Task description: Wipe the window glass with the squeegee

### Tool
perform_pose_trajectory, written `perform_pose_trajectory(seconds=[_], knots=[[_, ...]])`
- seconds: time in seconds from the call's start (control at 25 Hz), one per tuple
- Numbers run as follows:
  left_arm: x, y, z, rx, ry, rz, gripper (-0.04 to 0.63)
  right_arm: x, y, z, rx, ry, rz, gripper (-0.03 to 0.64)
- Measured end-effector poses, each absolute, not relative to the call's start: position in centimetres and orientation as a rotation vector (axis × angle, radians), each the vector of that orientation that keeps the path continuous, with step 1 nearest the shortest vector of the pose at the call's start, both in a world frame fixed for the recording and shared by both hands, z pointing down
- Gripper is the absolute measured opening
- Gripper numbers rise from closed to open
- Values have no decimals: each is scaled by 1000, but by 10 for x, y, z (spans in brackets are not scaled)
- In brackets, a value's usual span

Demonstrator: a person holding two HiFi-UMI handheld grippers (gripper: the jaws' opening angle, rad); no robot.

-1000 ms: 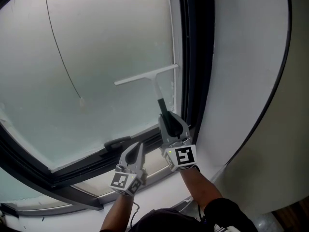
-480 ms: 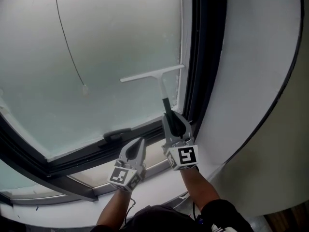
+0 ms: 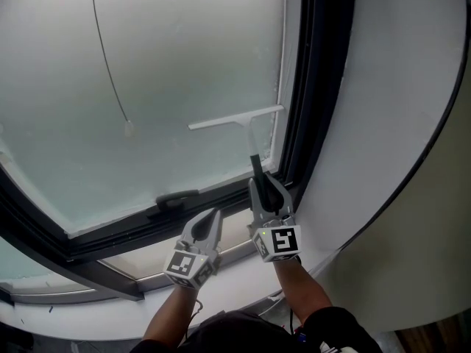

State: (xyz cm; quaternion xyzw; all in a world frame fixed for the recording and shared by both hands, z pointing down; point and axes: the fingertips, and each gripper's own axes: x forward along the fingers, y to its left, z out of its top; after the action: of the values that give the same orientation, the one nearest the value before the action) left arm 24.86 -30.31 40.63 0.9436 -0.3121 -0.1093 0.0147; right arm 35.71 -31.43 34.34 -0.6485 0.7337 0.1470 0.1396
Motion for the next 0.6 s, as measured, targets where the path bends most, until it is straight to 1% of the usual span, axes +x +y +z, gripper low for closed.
perform_pose_trajectory(seconds=[0.6], knots=[[246,-300,423,2892,-995,-292,-2,356,-309,377,-1907,2147,378,97]])
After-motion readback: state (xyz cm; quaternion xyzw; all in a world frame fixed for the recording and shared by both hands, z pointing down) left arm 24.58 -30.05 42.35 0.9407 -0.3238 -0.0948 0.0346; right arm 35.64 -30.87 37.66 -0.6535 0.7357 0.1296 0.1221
